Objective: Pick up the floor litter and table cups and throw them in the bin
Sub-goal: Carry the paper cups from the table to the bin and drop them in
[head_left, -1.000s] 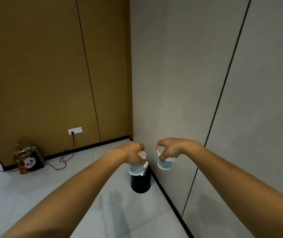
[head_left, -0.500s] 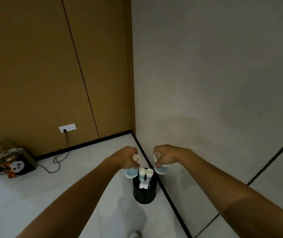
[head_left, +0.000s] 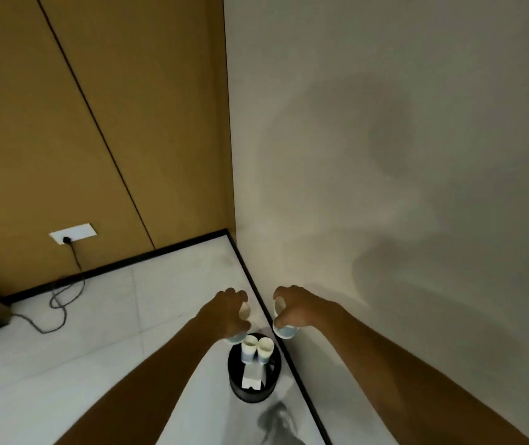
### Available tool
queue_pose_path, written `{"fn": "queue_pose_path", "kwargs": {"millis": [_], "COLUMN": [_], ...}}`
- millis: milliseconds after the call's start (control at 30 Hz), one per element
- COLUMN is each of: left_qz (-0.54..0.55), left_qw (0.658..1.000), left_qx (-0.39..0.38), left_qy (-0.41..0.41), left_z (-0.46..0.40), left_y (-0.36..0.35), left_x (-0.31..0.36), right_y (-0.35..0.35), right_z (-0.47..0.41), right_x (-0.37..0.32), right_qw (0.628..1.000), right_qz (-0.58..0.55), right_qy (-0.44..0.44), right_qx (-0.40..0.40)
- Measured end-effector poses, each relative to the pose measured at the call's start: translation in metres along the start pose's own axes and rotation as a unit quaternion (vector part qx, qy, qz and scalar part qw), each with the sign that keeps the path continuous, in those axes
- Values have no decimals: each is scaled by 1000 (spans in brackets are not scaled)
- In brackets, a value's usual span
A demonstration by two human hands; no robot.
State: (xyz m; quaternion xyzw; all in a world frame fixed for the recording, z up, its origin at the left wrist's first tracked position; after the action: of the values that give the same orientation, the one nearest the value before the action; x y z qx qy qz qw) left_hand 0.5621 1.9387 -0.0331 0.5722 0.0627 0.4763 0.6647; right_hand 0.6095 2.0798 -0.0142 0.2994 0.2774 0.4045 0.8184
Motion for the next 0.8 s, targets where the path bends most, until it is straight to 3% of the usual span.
{"fn": "queue_pose_path", "kwargs": {"millis": [333, 600, 800], "left_qz": [55, 76, 110], "left_qw": [994, 995, 991], "left_qx": [78, 43, 64], "left_qy": [59, 51, 46], "left_z": [-89, -158, -214], "left_y": [-36, -127, -202], "left_x": [-90, -162, -210], "right_y": [-26, -114, -186], "right_z": [-163, -266, -348], "right_x": [-13, -4, 33], "right_qw": [999, 998, 998], "right_qz": [47, 40, 12], "right_qy": [1, 2, -40], "right_qx": [-25, -41, -47]}}
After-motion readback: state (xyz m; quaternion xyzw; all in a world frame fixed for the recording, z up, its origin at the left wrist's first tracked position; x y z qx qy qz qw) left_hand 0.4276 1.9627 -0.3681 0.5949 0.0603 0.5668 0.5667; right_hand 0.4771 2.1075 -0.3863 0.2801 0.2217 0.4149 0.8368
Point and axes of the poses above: each hand's wrist, its own z-axis away from the middle knuckle, its own y-axis out of the back of the hand, x = y × z, the point moved 7 cm from there along -z, towards the middle knuckle, and after that the axes turned 15 degrees about -y, right-handed, at the moved point
